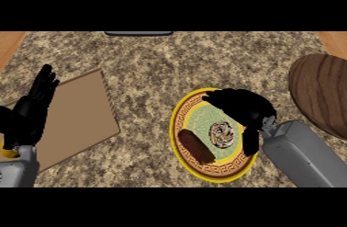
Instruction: Pick the cupcake from the plate and place it in the bowl
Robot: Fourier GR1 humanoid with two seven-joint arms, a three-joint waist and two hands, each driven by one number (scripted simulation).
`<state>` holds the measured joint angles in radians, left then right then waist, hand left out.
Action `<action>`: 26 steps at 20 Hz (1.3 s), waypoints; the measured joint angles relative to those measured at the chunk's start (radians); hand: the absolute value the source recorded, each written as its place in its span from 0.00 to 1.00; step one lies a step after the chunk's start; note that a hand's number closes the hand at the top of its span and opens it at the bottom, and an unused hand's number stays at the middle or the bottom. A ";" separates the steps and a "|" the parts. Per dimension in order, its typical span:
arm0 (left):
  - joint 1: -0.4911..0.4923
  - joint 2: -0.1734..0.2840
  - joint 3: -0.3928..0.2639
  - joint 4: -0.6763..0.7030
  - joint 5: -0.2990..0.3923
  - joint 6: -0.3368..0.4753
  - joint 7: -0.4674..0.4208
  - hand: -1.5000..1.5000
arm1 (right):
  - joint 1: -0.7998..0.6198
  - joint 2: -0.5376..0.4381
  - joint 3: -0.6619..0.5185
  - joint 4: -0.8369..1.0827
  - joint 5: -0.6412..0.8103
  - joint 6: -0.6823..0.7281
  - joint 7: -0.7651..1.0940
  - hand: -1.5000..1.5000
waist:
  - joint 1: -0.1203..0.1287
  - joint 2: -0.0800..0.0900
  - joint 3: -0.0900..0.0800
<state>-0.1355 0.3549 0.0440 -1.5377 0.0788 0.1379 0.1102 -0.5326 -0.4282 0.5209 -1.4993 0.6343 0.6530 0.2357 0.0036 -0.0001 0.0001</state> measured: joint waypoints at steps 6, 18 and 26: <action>-0.010 -0.022 0.018 0.005 -0.018 -0.016 0.008 0.50 | 0.052 0.038 -0.007 0.037 0.088 0.013 -0.043 0.00 | -0.001 0.000 0.000; 0.003 -0.064 0.045 -0.034 -0.067 -0.043 0.032 0.50 | 0.129 0.124 -0.052 0.091 0.260 -0.031 -0.116 0.00 | -0.001 0.000 0.000; -0.023 -0.071 0.070 0.006 -0.082 -0.064 0.017 0.50 | 0.087 0.206 -0.071 0.210 0.316 -0.041 -0.171 1.00 | 0.000 -0.003 -0.003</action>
<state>-0.1584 0.2837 0.1142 -1.5317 -0.0030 0.0737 0.1272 -0.4451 -0.2223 0.4503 -1.2894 0.9499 0.6121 0.0646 0.0035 -0.0035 -0.0026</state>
